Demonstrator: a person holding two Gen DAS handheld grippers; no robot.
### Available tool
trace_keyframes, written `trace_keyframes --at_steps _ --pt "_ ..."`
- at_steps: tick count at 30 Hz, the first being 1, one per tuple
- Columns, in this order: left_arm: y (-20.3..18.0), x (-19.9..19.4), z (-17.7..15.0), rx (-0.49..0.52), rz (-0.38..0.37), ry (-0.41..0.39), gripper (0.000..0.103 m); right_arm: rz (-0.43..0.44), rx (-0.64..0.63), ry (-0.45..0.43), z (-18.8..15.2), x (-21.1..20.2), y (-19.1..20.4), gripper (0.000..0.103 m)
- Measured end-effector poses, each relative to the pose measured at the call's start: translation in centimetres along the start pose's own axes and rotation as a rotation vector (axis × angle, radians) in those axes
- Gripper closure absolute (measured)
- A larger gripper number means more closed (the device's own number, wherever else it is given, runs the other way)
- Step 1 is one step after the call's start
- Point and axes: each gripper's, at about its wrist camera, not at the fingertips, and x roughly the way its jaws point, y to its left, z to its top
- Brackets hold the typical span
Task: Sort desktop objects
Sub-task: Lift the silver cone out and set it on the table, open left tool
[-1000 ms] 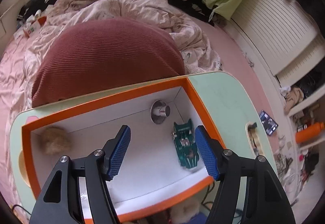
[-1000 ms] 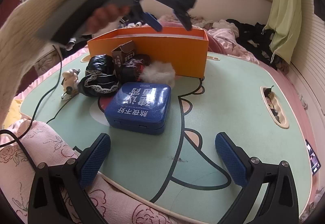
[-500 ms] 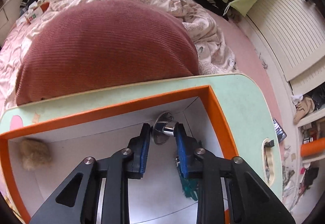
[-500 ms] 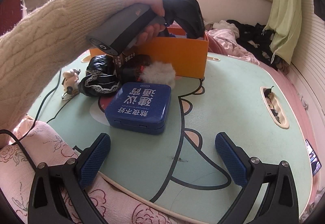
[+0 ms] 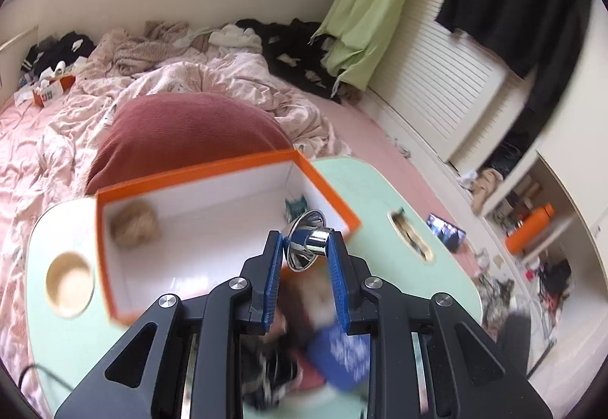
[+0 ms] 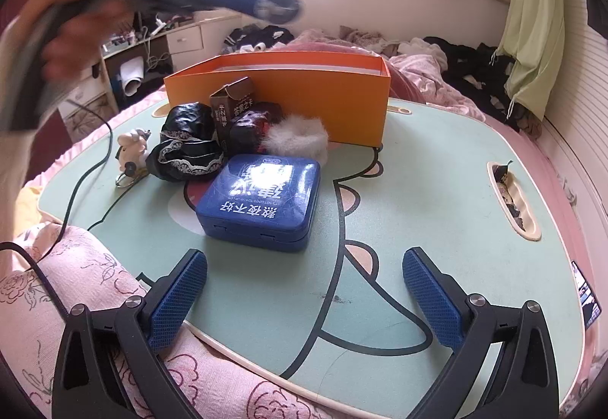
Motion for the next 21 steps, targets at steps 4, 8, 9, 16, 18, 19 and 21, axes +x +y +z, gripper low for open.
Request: trace_keyframes --at_steps 4,8,9,16,18,19,21 --pt "0.3 -2.6 -5.4 0.022 0.009 -0.004 0.078 -0.002 0.001 0.001 0.1 0.1 0.1 0.0" --pt "0.1 -1.6 -8.5 0.05 0.048 0.038 0.077 -0.002 0.002 0.0 0.0 0.1 0.1 0.0" --pt "0.0 -1.0 -8.9 0.059 0.062 0.05 0.077 -0.002 0.002 0.0 -0.1 0.1 0.1 0.0" --pt "0.3 1.1 -10.1 0.051 0.074 0.045 0.068 -0.006 0.004 -0.001 -0.1 0.1 0.1 0.0" --pt "0.5 0.5 -10.2 0.04 0.083 0.014 0.053 -0.006 0.004 -0.001 0.0 0.2 0.2 0.0" --pt "0.6 0.0 -10.3 0.034 0.091 -0.01 0.04 -0.006 0.005 -0.001 -0.1 0.1 0.1 0.0" --pt "0.9 -1.3 -10.4 0.022 0.103 -0.066 0.032 -0.007 0.006 -0.001 -0.1 0.1 0.1 0.0"
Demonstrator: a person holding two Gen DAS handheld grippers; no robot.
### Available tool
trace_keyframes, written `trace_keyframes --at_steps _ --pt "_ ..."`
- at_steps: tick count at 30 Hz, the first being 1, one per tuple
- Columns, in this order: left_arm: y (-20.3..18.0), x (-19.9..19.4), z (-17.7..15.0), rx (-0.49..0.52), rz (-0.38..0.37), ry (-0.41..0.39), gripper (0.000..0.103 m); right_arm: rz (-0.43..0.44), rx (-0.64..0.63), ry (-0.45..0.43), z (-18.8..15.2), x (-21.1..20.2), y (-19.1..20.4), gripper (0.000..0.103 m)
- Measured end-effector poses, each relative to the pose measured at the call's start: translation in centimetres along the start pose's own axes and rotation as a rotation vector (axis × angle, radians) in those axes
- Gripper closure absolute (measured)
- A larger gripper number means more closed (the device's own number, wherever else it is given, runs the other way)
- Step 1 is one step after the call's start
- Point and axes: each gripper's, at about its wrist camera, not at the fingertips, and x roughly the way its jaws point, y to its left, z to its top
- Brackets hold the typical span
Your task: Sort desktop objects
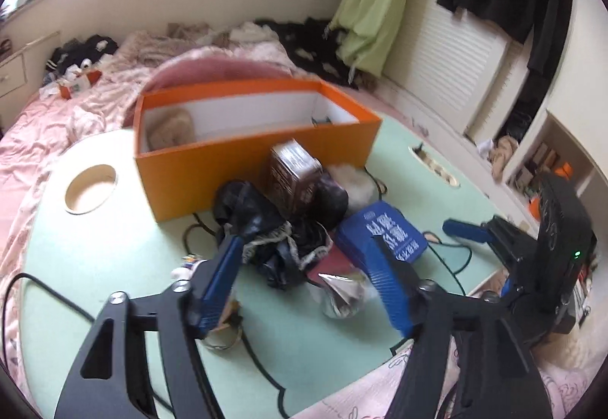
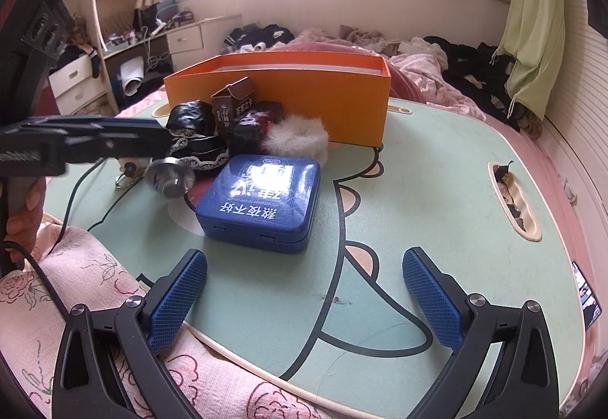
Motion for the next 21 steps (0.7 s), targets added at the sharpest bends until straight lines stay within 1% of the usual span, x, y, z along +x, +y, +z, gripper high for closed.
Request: trace_keyframes --at_steps 1,2,5,6,8,10,12,13,15,19,20,21 --pt "0.4 -0.9 -0.2 -0.01 -0.004 -0.029 0.032 0.0 0.0 0.0 0.0 0.0 0.0 0.0" --pt "0.8 -1.6 -0.3 -0.017 -0.007 -0.041 0.032 -0.001 0.001 0.0 0.0 0.0 0.0 0.0" --pt "1.8 -3.7 -0.7 -0.026 0.013 -0.056 0.032 -0.001 0.001 0.0 0.0 0.0 0.0 0.0" --pt "2.1 -4.3 -1.0 -0.019 0.03 -0.054 0.031 -0.002 0.001 0.0 0.0 0.0 0.0 0.0" --pt "2.6 -5.3 -1.8 0.011 0.085 -0.032 0.021 -0.002 0.002 0.0 0.0 0.0 0.0 0.0" --pt "3.0 -5.6 -2.9 0.042 0.136 -0.006 0.02 -0.002 0.002 0.0 0.0 0.1 0.1 0.0" --pt "3.2 -5.2 -4.0 0.055 0.162 0.031 0.02 -0.003 0.002 0.0 0.0 0.0 0.0 0.0" --pt "3.4 -4.6 -4.6 0.054 0.161 0.058 0.02 -0.003 0.002 0.0 0.0 0.0 0.0 0.0" --pt "3.3 -3.6 -4.9 0.042 0.147 0.084 0.02 -0.003 0.003 0.0 -0.1 0.0 0.0 0.0" --pt "2.3 -1.0 -5.4 0.04 0.14 0.118 0.02 -0.004 0.004 -0.001 -0.1 0.0 0.1 0.0" --pt "2.0 -0.7 -5.6 0.053 0.157 0.108 0.019 -0.005 0.004 -0.001 0.0 0.0 0.1 0.0" --pt "1.5 -0.3 -5.9 0.082 0.19 0.097 0.019 -0.006 0.003 -0.002 -0.1 0.0 0.1 0.0"
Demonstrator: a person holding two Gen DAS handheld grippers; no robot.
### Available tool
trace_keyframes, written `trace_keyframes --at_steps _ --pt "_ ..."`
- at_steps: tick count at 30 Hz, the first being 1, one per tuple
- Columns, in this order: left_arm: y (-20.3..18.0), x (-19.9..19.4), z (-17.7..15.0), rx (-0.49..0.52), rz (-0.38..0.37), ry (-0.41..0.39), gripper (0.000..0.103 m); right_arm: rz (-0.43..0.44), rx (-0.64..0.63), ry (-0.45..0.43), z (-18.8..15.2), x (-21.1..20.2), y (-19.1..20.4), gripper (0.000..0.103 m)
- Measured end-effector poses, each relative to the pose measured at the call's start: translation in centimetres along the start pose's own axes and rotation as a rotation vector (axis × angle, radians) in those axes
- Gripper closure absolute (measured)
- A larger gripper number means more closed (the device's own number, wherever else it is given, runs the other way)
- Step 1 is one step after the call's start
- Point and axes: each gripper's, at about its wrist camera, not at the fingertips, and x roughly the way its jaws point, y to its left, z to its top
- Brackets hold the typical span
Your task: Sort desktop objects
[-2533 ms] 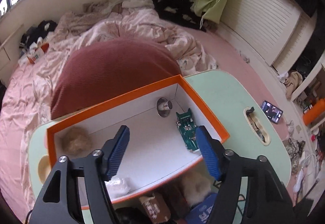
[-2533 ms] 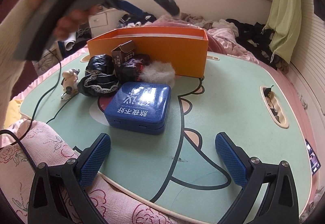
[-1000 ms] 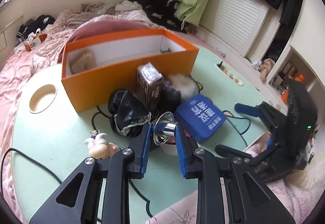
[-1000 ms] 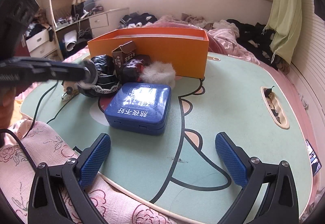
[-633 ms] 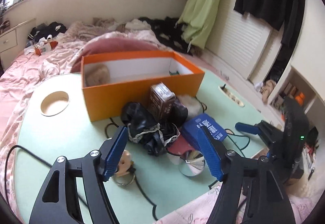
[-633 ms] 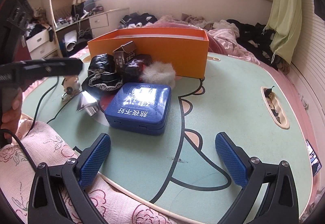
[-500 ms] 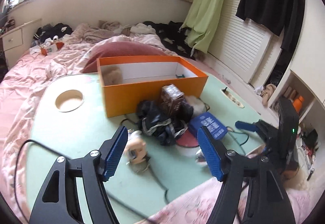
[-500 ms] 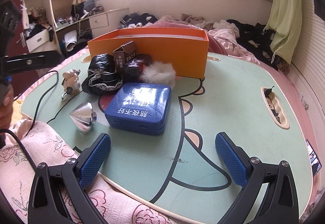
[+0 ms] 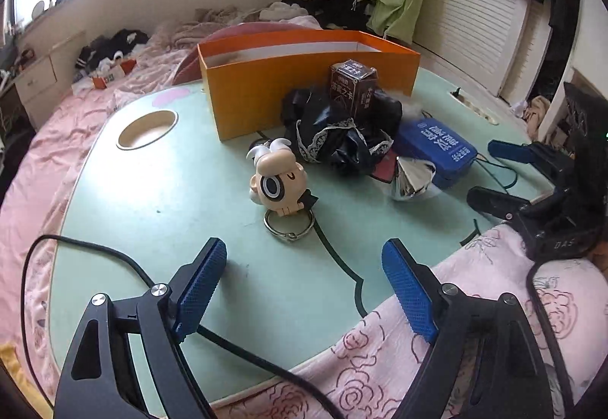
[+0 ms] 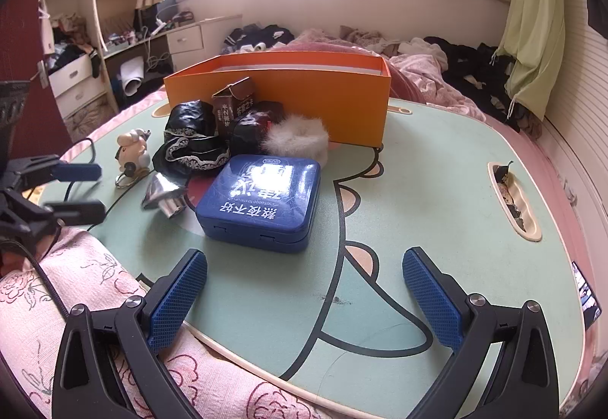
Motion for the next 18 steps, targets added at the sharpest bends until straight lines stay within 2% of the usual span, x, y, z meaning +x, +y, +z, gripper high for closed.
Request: trace_keyframes --at_steps 4,6,8,15,18 --pt "-0.53 0.41 -0.35 -0.013 0.005 -0.057 0.01 -0.001 0.002 0.001 -0.01 0.04 -0.02 0.0" --pt "-0.48 0.6 -0.37 -0.014 0.006 -0.063 0.008 0.0 0.003 0.001 -0.02 0.02 0.0 0.0" --pt "-0.14 0.79 -0.29 -0.027 0.019 -0.06 0.0 -0.001 0.002 0.0 0.02 0.04 0.04 0.0" --pt "0.13 0.81 -0.1 -0.027 0.016 -0.077 0.0 -0.009 0.004 0.0 0.0 0.04 0.07 0.0" --pt "0.08 0.8 -0.11 -0.028 0.016 -0.078 0.0 -0.056 0.023 -0.005 0.07 0.11 -0.26 0.0"
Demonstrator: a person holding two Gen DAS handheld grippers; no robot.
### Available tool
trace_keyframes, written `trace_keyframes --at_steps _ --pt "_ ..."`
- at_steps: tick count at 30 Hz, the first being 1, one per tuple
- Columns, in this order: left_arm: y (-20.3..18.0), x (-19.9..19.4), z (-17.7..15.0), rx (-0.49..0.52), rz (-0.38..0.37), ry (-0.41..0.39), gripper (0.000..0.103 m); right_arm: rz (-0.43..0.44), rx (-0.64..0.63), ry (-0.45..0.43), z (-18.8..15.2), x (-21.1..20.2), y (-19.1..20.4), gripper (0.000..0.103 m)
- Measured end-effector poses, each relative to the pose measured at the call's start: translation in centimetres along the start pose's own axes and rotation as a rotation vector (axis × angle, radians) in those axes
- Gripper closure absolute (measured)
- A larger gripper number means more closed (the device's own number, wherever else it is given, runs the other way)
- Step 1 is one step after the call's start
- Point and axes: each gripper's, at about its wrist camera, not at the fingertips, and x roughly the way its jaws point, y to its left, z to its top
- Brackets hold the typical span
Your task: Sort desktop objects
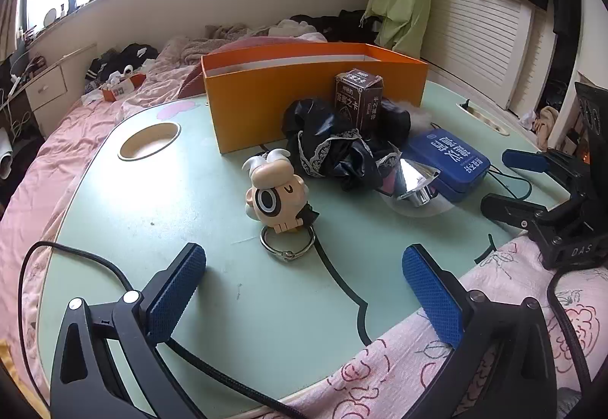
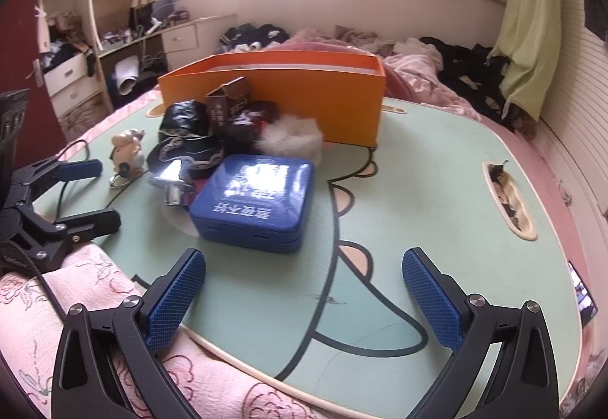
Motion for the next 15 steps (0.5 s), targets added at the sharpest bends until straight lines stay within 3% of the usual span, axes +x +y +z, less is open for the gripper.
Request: trace_keyframes --at_steps 10,12,15 --pt "0.0 0.0 0.0 0.001 0.0 -0.001 0.0 -0.035 -0.008 -0.017 -0.1 -0.4 -0.2 0.0" --pt "0.0 0.0 0.0 0.0 0.0 -0.001 0.0 -0.037 -0.016 -0.042 -0.2 -1.1 -0.1 0.004" --pt "0.0 0.0 0.0 0.0 0.0 -0.001 0.0 -0.025 -0.022 -0.077 0.3 -2.1 -0.1 0.019"
